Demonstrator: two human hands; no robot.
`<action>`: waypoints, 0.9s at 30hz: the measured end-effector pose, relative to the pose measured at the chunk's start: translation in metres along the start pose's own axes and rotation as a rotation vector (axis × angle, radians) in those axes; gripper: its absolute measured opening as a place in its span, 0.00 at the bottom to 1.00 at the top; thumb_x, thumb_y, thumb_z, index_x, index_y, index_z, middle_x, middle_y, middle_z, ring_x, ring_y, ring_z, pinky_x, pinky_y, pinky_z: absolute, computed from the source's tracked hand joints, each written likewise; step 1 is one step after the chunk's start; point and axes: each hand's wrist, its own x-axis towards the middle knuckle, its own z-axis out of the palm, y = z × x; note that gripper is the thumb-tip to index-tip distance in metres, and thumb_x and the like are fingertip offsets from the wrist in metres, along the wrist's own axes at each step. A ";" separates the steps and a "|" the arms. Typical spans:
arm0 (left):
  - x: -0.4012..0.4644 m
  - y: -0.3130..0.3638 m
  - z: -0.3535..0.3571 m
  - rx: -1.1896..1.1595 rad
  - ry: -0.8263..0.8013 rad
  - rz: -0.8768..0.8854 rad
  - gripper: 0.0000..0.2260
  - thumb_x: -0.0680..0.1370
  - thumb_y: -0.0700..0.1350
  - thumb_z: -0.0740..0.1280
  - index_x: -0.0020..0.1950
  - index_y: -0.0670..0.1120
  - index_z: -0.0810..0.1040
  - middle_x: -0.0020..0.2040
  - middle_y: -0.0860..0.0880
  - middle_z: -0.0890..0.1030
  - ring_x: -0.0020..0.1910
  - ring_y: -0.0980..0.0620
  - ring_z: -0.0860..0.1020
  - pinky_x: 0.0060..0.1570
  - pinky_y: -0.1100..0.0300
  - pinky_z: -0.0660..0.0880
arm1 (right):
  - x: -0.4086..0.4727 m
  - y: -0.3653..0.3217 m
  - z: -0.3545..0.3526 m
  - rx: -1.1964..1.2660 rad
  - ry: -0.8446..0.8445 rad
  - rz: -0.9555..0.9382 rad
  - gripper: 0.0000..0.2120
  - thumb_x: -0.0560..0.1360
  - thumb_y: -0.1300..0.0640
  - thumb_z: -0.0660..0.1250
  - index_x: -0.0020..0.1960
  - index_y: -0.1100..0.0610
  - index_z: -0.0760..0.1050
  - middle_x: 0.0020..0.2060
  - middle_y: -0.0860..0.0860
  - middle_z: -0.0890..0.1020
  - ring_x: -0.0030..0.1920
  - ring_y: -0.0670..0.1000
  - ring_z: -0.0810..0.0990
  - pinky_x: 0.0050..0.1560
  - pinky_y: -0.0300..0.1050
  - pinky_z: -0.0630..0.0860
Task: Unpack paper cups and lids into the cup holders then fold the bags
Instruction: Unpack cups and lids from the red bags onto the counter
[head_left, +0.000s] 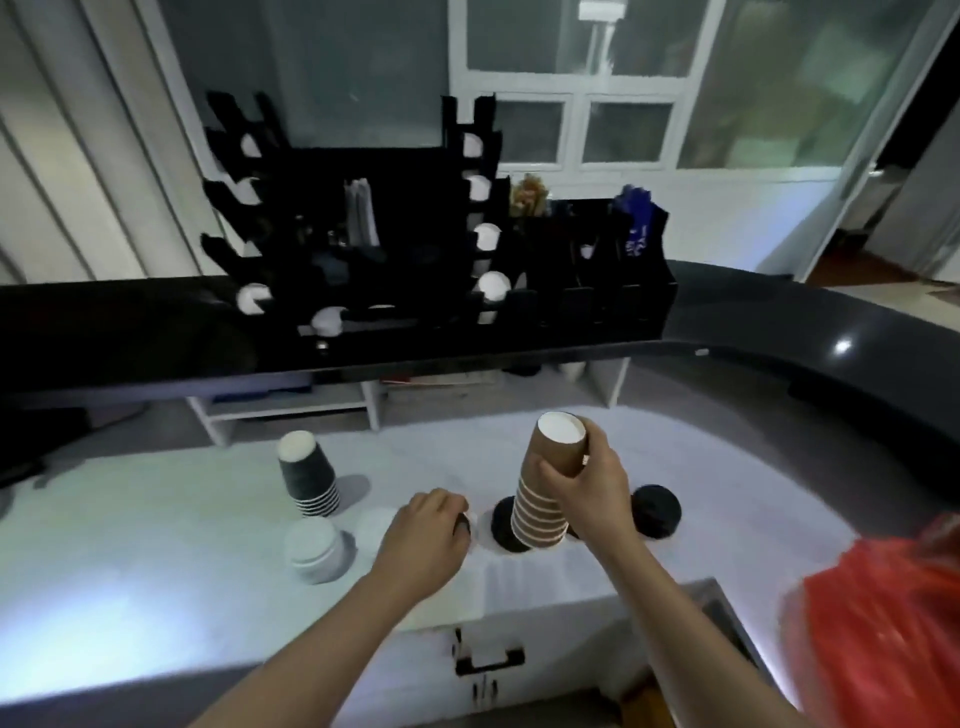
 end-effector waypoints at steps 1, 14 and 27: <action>-0.001 -0.014 -0.004 0.004 0.004 -0.041 0.13 0.81 0.49 0.60 0.64 0.50 0.76 0.60 0.52 0.77 0.59 0.48 0.75 0.57 0.52 0.73 | 0.007 -0.005 0.018 0.009 -0.038 -0.010 0.28 0.70 0.47 0.77 0.63 0.37 0.66 0.52 0.32 0.76 0.53 0.37 0.78 0.47 0.36 0.76; -0.016 -0.130 0.000 0.090 -0.117 -0.422 0.16 0.81 0.49 0.58 0.67 0.52 0.74 0.63 0.52 0.75 0.62 0.49 0.73 0.58 0.57 0.70 | 0.109 -0.008 0.202 0.084 -0.441 -0.044 0.31 0.69 0.45 0.78 0.66 0.41 0.67 0.57 0.40 0.78 0.56 0.42 0.78 0.53 0.43 0.78; -0.010 -0.168 0.010 0.062 -0.157 -0.411 0.16 0.80 0.48 0.58 0.65 0.52 0.76 0.61 0.52 0.76 0.61 0.49 0.73 0.61 0.57 0.70 | 0.118 0.043 0.304 -0.143 -0.756 0.068 0.38 0.68 0.53 0.80 0.72 0.52 0.65 0.65 0.50 0.78 0.65 0.53 0.77 0.61 0.46 0.75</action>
